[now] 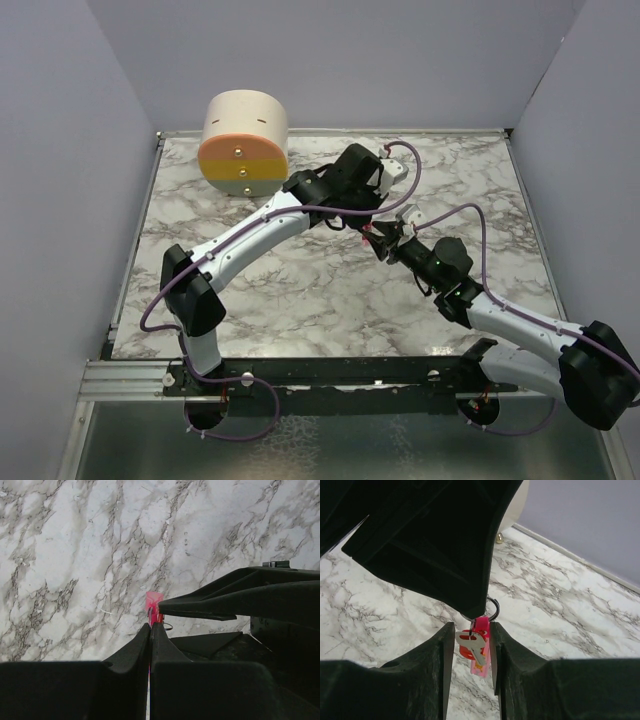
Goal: Put the keys on the keyring
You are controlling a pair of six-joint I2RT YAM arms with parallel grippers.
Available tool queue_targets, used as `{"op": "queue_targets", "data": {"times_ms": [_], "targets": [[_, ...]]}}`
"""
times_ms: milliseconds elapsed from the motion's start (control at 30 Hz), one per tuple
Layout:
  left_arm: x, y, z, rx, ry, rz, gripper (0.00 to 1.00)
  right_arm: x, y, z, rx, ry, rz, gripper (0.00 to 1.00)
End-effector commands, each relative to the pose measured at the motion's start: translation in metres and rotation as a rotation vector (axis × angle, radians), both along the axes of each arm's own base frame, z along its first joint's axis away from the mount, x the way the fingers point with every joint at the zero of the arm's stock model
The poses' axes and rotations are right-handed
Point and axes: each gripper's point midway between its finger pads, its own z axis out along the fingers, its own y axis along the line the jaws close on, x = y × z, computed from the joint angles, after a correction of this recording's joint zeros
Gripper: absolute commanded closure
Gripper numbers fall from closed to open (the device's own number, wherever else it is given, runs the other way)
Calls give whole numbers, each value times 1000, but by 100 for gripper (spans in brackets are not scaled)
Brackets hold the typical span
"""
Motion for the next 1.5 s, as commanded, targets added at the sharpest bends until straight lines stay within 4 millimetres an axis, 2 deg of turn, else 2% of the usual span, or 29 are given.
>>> {"op": "queue_targets", "data": {"times_ms": [0,200,367,467,967,1467], "targets": [[-1,-4,16,-21,-38,-2,100,4,0,17,33,-41,-12,67],[-1,-1,19,-19,-49,3,100,6,-4,17,34,-36,-40,77],[-2,0,21,-17,-54,3,100,9,-8,17,30,-30,-64,93],[-3,2,21,-11,-53,3,100,11,-11,17,30,-29,-85,99],[-17,8,10,0,-6,-20,100,24,-31,15,31,-25,-221,99],[-30,8,-10,78,76,-34,100,23,-35,19,38,-39,-235,99]]}}
